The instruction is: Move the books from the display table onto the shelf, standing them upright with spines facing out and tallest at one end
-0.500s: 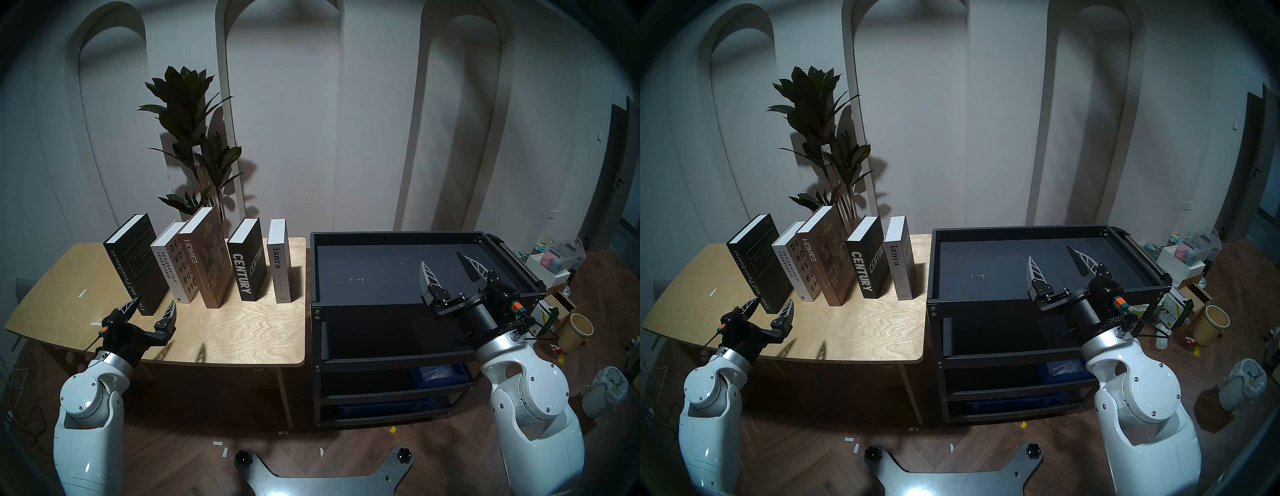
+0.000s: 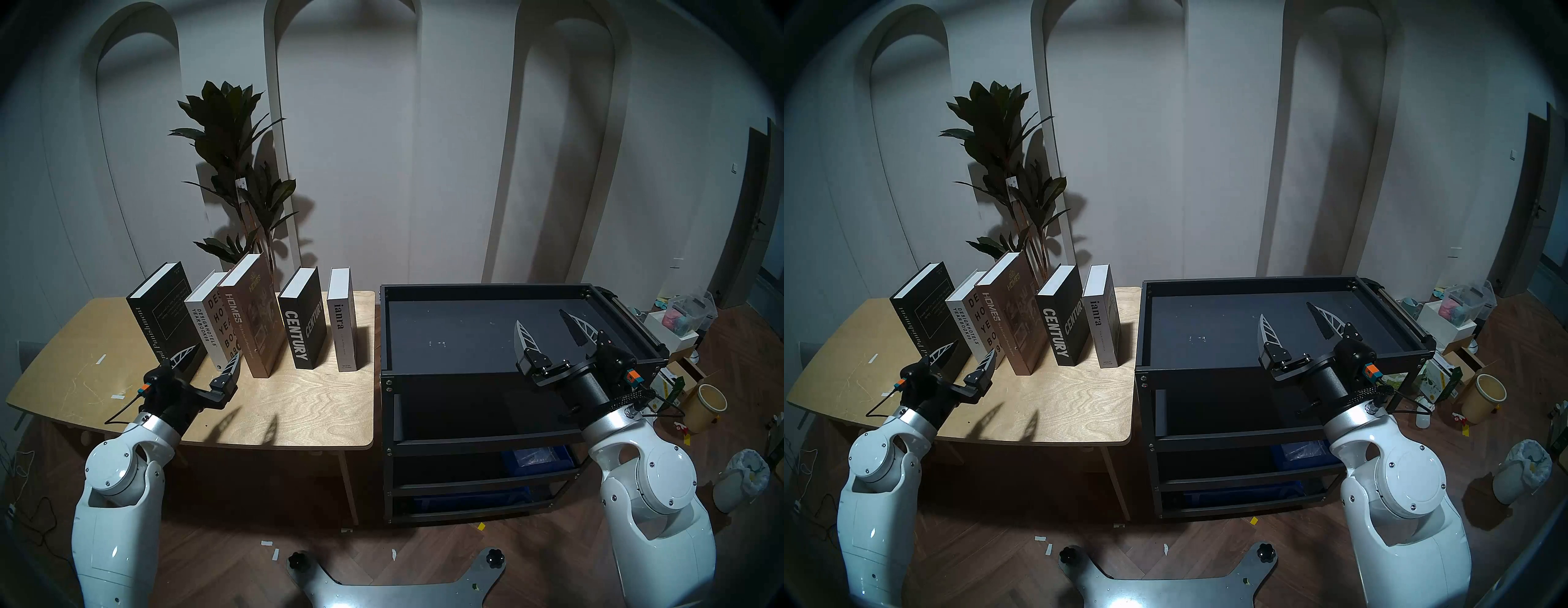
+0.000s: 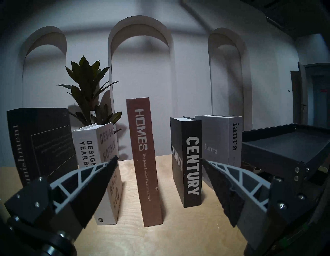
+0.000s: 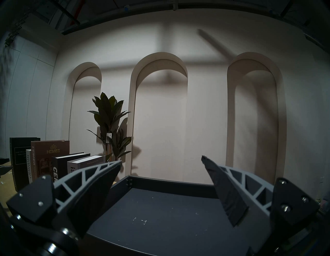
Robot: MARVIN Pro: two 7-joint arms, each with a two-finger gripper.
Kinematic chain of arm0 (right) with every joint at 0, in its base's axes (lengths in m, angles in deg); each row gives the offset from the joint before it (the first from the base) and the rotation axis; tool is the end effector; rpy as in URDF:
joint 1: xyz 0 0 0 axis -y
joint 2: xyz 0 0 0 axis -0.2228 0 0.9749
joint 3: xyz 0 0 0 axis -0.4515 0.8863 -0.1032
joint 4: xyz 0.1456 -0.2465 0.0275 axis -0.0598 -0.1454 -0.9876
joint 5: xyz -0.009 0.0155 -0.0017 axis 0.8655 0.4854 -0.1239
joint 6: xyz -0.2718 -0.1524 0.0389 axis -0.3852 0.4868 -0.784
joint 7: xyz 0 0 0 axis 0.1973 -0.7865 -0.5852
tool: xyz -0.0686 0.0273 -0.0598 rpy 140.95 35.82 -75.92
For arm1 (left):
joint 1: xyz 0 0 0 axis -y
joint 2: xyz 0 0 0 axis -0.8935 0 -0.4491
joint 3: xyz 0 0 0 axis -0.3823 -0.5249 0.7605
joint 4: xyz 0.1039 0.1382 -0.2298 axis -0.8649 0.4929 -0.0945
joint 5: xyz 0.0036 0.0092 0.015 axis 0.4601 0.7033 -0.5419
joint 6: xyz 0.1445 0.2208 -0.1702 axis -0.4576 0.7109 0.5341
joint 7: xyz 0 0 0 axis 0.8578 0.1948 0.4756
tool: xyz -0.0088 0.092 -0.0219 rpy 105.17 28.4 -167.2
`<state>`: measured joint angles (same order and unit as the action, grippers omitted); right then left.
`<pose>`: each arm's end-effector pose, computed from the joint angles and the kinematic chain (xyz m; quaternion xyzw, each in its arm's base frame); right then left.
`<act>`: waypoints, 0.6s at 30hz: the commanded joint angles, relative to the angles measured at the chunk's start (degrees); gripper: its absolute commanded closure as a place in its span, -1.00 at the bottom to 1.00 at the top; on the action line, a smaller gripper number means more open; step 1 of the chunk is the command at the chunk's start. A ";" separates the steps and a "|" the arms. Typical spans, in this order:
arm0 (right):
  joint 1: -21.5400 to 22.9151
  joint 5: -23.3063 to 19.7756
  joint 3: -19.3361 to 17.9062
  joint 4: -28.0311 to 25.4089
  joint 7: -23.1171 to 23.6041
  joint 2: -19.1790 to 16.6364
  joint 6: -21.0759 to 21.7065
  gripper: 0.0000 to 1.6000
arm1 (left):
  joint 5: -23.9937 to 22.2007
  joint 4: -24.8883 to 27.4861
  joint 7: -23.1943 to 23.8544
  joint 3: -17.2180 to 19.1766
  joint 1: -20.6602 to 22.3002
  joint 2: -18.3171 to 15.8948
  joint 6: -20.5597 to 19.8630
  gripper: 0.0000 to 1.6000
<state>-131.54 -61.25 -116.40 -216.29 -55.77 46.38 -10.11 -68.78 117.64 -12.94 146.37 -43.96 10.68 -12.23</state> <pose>0.2844 -0.0423 -0.1849 -0.6157 -0.0925 -0.7785 0.0790 0.3319 0.1827 -0.2649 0.6825 -0.0809 0.7255 0.0350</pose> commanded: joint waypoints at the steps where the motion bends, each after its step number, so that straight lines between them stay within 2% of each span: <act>1: 0.13 0.02 0.05 -1.01 0.09 -0.03 -0.18 -1.00 | -0.82 -3.36 -2.08 1.75 6.34 -4.69 -0.01 -1.00; 4: 0.11 0.02 0.05 -1.04 0.09 -0.03 -0.17 -1.00 | 0.01 -5.96 -1.56 2.28 8.10 -5.17 0.37 -1.00; 12: 0.06 0.05 0.03 -1.13 0.08 -0.01 -0.13 -1.00 | 0.65 -10.46 -1.73 2.62 9.00 -6.01 2.34 -1.00; 18: 0.04 0.06 0.03 -1.15 0.08 0.00 -0.12 -1.00 | 2.10 -12.36 -1.66 0.92 9.95 -5.78 3.62 -1.00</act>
<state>-131.55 -61.24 -116.41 -216.26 -55.76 46.41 -10.11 -67.69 105.66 -14.99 148.47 -36.73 5.82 -10.68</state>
